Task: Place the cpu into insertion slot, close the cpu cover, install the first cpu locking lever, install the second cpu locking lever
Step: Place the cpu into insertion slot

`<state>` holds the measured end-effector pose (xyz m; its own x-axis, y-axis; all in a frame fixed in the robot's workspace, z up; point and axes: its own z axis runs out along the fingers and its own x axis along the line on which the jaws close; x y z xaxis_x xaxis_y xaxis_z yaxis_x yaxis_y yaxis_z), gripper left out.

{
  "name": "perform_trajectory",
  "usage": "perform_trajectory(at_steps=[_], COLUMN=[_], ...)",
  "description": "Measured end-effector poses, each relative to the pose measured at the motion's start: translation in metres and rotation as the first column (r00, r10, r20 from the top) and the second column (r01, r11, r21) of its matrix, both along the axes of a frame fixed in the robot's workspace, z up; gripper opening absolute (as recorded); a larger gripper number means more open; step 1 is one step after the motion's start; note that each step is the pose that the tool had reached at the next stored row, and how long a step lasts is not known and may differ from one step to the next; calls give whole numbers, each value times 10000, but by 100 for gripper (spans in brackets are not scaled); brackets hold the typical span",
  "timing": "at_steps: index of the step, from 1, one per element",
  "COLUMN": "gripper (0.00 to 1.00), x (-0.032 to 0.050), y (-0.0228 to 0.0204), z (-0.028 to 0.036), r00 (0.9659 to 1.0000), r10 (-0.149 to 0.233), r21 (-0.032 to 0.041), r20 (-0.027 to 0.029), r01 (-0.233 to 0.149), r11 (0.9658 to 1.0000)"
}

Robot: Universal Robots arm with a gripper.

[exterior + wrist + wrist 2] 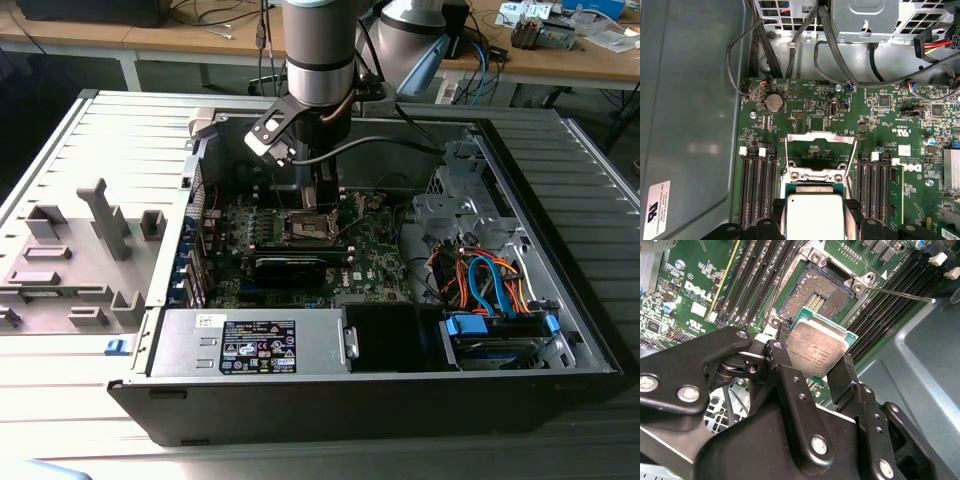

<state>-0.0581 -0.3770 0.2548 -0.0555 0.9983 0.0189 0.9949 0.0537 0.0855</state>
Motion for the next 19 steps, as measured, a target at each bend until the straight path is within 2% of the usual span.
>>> perform_trajectory(at_steps=[1, 11, 13, 19], gripper=[55, 55, 55, 55], x=[0, 0, 0, 0], y=[0, 0, 0, 0], z=[-61, -76, -143, -152], r00=[10000, 10000, 10000, 10000], r10=[0, 0, -1, 0], r21=[0, 0, 0, 0], r20=[0, 0, 0, 0], r01=[0, 0, 1, 0], r11=[10000, 10000, 10000, 10000])
